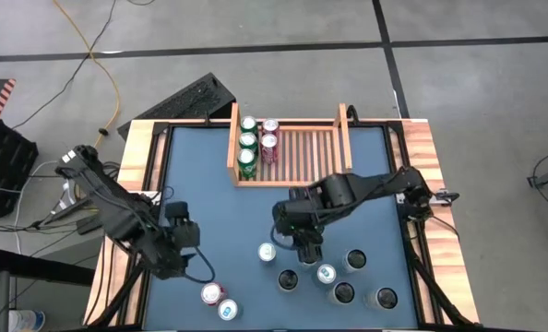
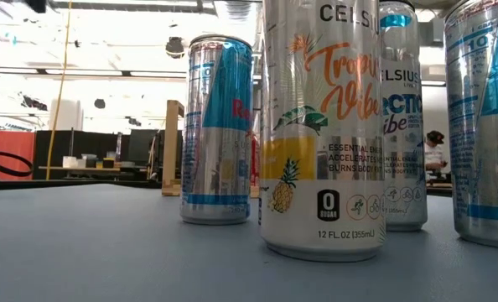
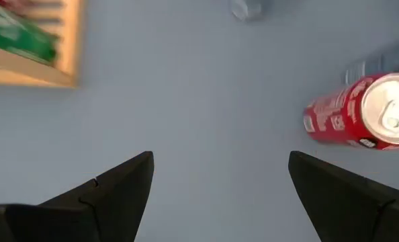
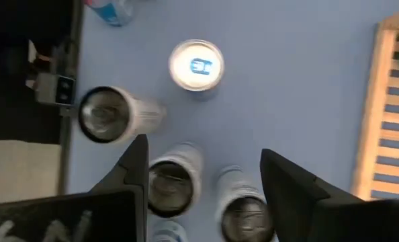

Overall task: Place canned beverage on shelf
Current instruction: Put the bottom left red soda can aligned with the red soda on the shelf

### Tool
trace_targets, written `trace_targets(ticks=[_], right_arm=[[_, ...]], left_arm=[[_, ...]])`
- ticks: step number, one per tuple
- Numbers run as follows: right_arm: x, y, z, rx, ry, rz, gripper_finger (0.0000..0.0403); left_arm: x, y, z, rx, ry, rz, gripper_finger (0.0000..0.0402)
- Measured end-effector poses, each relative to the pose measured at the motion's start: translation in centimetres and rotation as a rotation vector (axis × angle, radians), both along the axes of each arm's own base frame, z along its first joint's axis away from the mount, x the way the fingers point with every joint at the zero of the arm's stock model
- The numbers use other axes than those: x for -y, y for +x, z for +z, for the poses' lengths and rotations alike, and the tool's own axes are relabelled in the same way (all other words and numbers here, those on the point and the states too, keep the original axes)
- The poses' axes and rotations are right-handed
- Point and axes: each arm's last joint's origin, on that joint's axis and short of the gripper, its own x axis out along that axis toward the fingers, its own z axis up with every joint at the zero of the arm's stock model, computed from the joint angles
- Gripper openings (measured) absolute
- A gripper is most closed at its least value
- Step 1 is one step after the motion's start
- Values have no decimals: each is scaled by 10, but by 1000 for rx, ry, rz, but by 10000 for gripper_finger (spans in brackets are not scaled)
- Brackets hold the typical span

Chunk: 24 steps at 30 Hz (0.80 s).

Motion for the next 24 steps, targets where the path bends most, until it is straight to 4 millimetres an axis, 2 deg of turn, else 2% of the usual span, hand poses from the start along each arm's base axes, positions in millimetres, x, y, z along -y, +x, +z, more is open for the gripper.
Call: trace_targets(ticks=[4,7,12,15,20,22,24], right_arm=[[-14,-4,0,-2,18,-5,191],[-23,-4,1,24,38,-9,188],[-36,-5,3,60,58,6,188],[-41,-7,3,63,59,20,187],[-45,-9,3,76,28,19,187],[-45,-9,3,83,12,16,187],[-45,-9,3,83,11,14,187]], left_arm=[[15,6,-27,10,-97,-104,334],[25,6,-36,44,-142,-194,334],[34,0,-35,127,-47,-285,334],[43,-1,-32,177,-85,-313,334],[58,8,-22,275,-182,-396,334],[60,12,-15,335,-164,-441,334],[61,13,-18,334,-110,-477,334]])
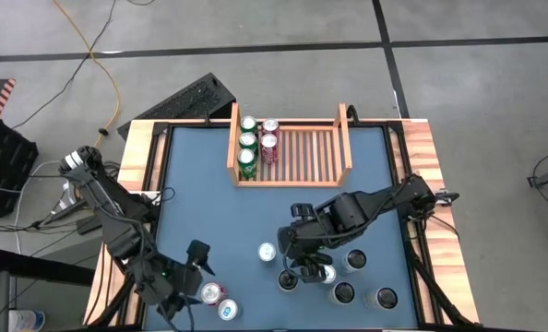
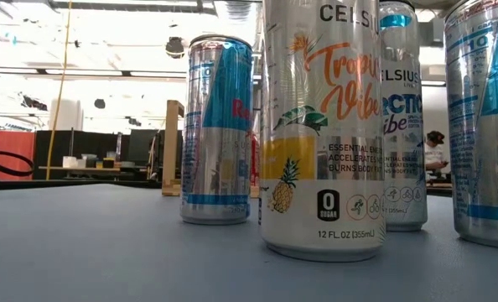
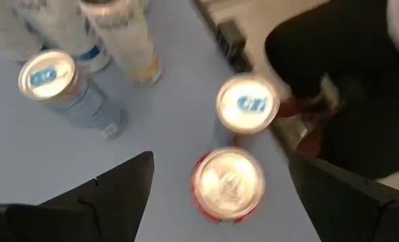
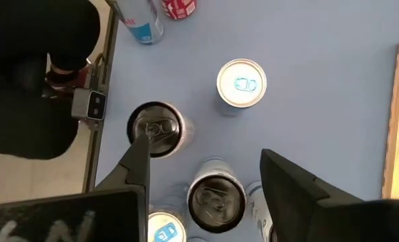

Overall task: Place canned beverage on shelf
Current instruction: Put the bottom left red soda can aligned with the red soda on the shelf

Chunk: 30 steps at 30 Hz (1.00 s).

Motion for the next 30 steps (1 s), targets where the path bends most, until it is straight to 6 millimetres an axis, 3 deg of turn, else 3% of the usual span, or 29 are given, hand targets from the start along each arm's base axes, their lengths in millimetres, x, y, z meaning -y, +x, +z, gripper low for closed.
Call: trace_targets(ticks=[13,25,30], right_arm=[[0,0,0,1,-4,3,187],[1,0,0,19,-51,2,187],[2,1,0,20,-58,16,187]], left_arm=[[16,28,-46,-178,108,-269,334],[11,29,-48,-119,261,-338,334],[15,38,-62,-175,244,-366,334]])
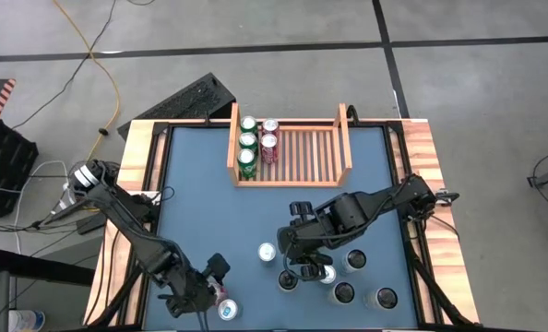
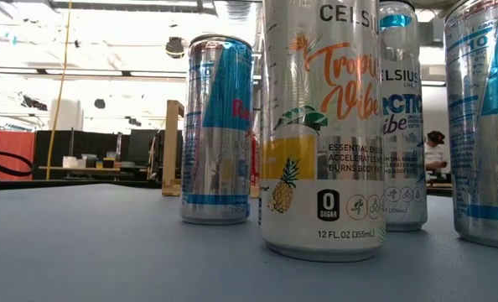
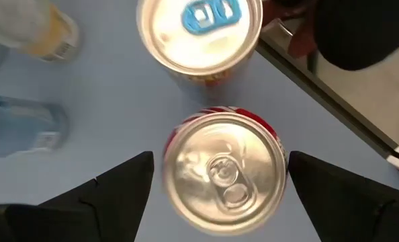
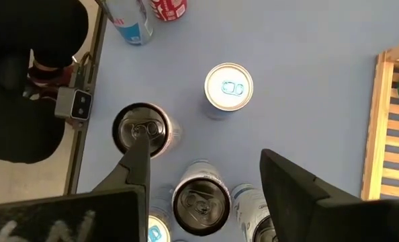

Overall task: Place canned beverage on shelf
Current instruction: Put the bottom left red soda can aligned with the red soda on the shelf

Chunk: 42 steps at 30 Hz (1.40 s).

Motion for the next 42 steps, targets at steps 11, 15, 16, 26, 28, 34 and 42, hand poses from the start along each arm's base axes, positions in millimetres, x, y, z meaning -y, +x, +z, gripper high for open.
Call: trace_targets(ticks=[11,15,16,26,28,34,42], right_arm=[[2,0,0,-7,-8,3,187],[2,0,0,-9,-8,3,187],[2,0,0,-9,-8,3,187],[3,0,-1,-13,-10,2,187],[3,-1,-1,-15,-11,2,187],[3,-1,-1,-25,-20,0,187],[8,-4,-3,-33,-119,-41,187]], left_arm=[[-3,8,-7,-42,-13,-21,334],[-1,10,-9,-30,-14,-35,326],[-1,10,-9,-29,-12,-37,320],[-2,12,-11,-29,1,-52,285],[-7,10,-10,-41,33,-59,285],[-30,8,-1,-20,149,-68,284],[-62,22,1,-22,240,-159,284]])
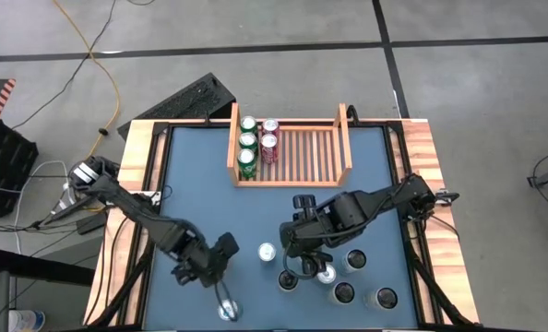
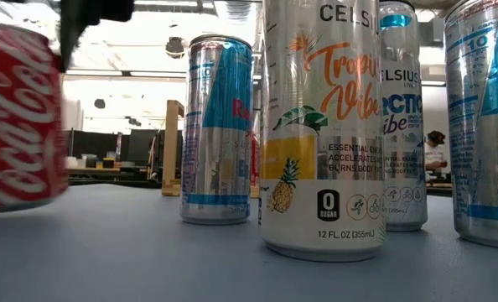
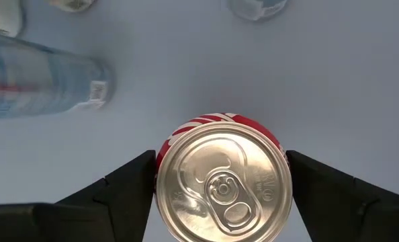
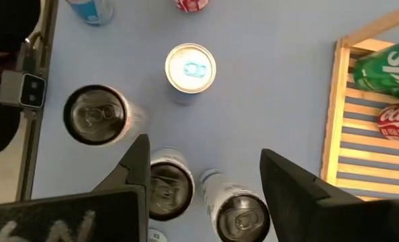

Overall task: Place canned beverage on shelf
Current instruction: Put the bottom left red soda can aligned with the red soda on the shelf

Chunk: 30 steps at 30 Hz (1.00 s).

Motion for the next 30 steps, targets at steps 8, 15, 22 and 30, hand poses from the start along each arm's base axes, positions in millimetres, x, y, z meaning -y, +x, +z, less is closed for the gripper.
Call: trace_targets(ticks=[8,15,22,30], right_arm=[[2,0,0,-12,-28,44,187],[10,-2,0,-44,-49,39,187],[22,0,-1,-69,-61,19,187],[36,-1,5,-56,-64,8,187]], left_arm=[[-46,20,-1,-24,53,-14,286],[-74,32,-1,8,84,-91,287],[-110,42,0,35,54,-123,287],[-142,48,11,146,48,-97,288]])
